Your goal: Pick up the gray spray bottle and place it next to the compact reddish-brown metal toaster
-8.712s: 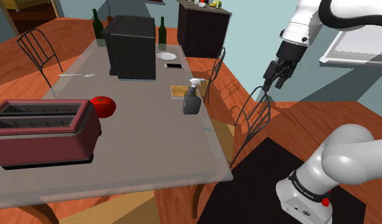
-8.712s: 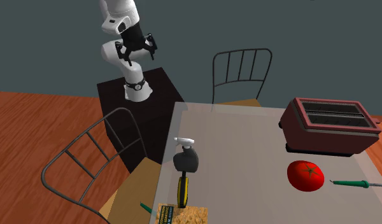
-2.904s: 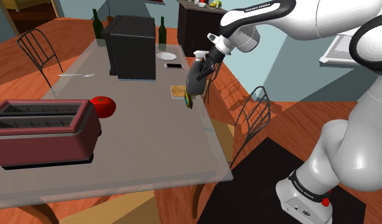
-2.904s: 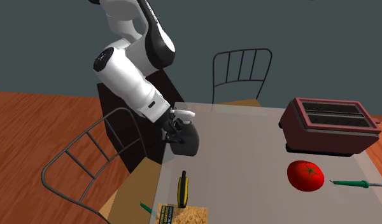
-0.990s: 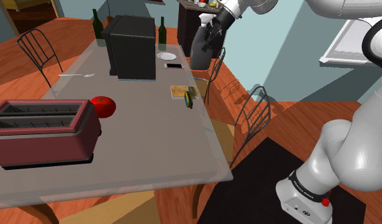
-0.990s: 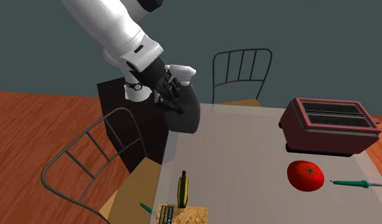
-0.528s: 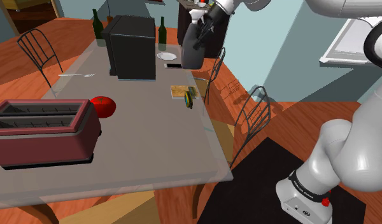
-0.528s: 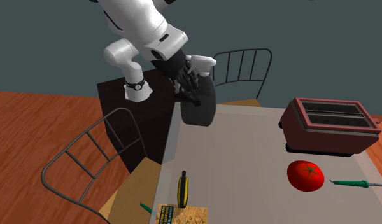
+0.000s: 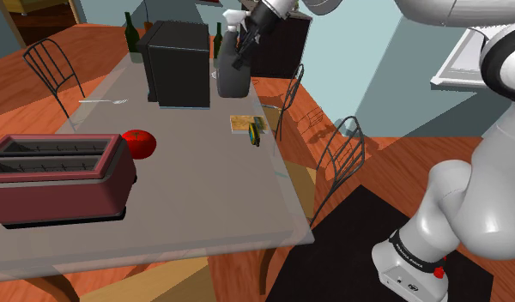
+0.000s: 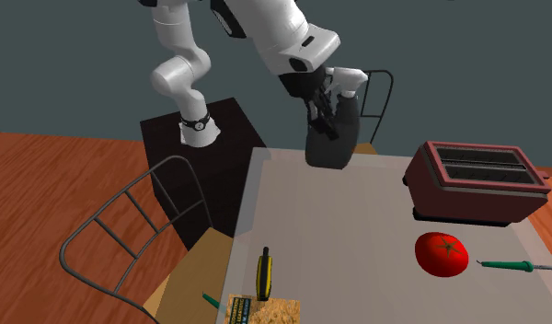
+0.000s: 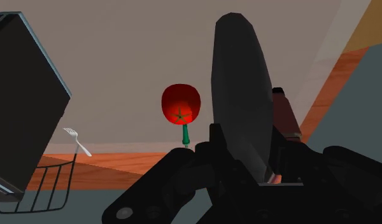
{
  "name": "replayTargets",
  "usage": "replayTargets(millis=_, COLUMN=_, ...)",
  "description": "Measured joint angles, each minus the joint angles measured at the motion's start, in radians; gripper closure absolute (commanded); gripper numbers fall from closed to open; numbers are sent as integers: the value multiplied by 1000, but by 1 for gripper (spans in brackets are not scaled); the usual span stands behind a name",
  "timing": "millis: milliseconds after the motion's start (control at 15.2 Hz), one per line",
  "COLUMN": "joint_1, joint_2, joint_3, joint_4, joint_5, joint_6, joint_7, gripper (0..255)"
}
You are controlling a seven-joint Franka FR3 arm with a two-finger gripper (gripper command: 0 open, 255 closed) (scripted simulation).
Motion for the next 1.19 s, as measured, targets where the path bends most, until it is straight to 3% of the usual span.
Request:
replayTargets(millis=660, joint_1=100, joint_2=159, joint_3=72, joint_4=193, joint_5=-24, joint_6=36, joint_7=201, gripper=255)
replayTargets(millis=1188, joint_1=139, joint_2=396, joint_3=110, joint_4=536, joint_5=-30, joint_6=-28, joint_7=365, gripper=255)
